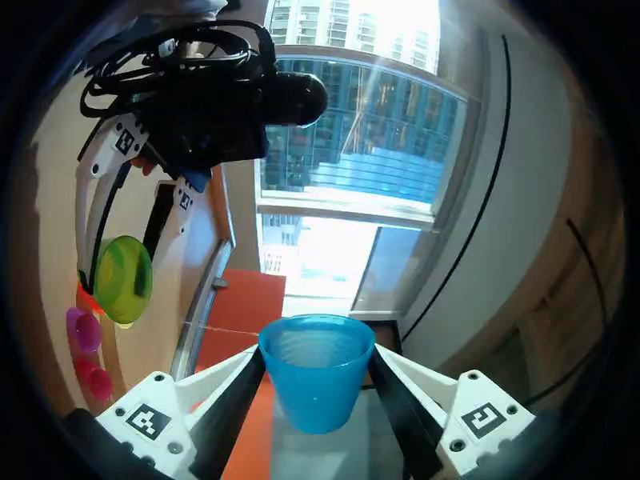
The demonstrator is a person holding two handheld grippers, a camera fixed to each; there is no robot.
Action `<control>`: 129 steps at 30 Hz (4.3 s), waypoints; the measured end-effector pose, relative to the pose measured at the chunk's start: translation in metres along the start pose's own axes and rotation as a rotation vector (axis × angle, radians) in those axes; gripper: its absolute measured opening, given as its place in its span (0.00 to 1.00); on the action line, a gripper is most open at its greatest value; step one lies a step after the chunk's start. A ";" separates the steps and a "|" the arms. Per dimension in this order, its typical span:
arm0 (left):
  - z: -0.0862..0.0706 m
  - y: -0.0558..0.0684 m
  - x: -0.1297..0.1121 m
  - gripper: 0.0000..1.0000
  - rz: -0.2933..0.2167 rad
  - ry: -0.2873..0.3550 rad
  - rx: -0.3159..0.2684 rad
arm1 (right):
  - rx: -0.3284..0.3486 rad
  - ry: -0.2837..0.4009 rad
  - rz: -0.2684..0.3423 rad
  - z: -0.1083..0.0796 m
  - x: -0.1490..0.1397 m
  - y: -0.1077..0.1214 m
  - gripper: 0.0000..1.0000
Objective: Pour water
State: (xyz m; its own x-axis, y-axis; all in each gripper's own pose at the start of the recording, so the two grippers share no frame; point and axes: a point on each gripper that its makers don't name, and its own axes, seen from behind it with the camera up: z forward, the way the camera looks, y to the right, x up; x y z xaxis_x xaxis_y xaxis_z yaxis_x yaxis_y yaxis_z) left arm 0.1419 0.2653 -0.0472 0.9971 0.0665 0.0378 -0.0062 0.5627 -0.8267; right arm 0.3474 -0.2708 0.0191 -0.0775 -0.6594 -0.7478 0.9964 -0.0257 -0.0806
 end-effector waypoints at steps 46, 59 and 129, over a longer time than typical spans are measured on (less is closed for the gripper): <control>-0.011 -0.011 0.012 0.87 0.041 0.017 0.046 | 0.017 0.009 1.159 -0.041 0.004 -0.036 0.90; -0.019 -0.022 0.018 0.87 0.063 0.026 0.077 | 0.049 -0.020 1.446 -0.046 -0.004 -0.051 0.90; -0.063 -0.079 -0.058 0.87 0.065 -0.185 0.178 | 0.336 -0.192 1.559 -0.107 -0.016 -0.242 0.92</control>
State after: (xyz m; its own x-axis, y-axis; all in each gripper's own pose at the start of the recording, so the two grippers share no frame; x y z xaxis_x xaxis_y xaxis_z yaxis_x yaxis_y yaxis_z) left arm 0.0890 0.1649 -0.0198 0.9633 0.2475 0.1038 -0.0991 0.6874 -0.7195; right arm 0.1040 -0.1738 -0.0204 0.9509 -0.2788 0.1341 0.0595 0.5904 0.8049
